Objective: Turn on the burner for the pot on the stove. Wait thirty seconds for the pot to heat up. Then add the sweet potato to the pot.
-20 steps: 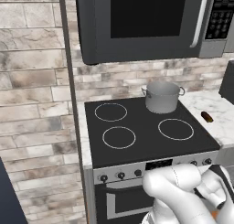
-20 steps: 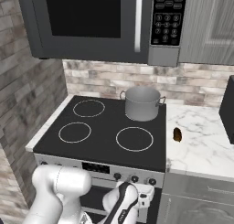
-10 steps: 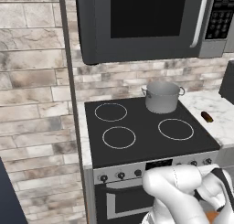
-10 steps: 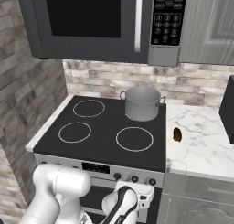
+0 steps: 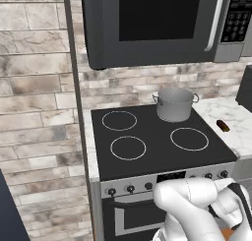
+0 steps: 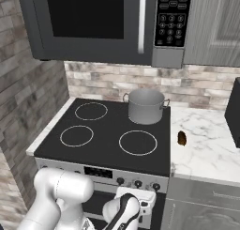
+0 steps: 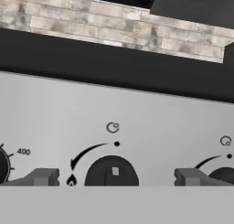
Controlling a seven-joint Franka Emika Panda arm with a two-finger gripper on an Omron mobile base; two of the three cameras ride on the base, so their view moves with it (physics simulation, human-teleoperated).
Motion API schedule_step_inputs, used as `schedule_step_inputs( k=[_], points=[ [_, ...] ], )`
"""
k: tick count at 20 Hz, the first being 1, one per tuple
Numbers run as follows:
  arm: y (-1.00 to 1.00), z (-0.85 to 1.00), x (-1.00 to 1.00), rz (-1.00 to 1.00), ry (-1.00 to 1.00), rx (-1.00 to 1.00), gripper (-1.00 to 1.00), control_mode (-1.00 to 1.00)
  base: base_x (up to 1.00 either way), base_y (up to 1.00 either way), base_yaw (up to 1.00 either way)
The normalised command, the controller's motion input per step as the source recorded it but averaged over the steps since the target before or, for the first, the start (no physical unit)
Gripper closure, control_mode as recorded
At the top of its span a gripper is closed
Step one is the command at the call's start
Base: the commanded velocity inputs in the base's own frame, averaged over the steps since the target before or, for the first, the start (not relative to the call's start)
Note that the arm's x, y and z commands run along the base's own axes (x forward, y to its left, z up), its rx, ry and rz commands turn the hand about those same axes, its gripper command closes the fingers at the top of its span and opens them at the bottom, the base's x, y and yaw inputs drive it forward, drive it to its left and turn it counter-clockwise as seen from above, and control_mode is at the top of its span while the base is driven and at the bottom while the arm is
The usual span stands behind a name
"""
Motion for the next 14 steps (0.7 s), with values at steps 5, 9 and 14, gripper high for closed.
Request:
schedule_step_inputs(
  k=[5,9,14],
  points=[
    [0.03,0.00,0.00,0.00,0.00,0.00,-1.00,-1.00,0.00,0.00,0.00],
    [0.00,0.00,0.00,0.00,0.00,0.00,-1.00,-1.00,0.00,0.00,0.00],
    [0.00,0.00,0.00,0.00,0.00,0.00,-1.00,-1.00,0.00,0.00,0.00]
  ],
)
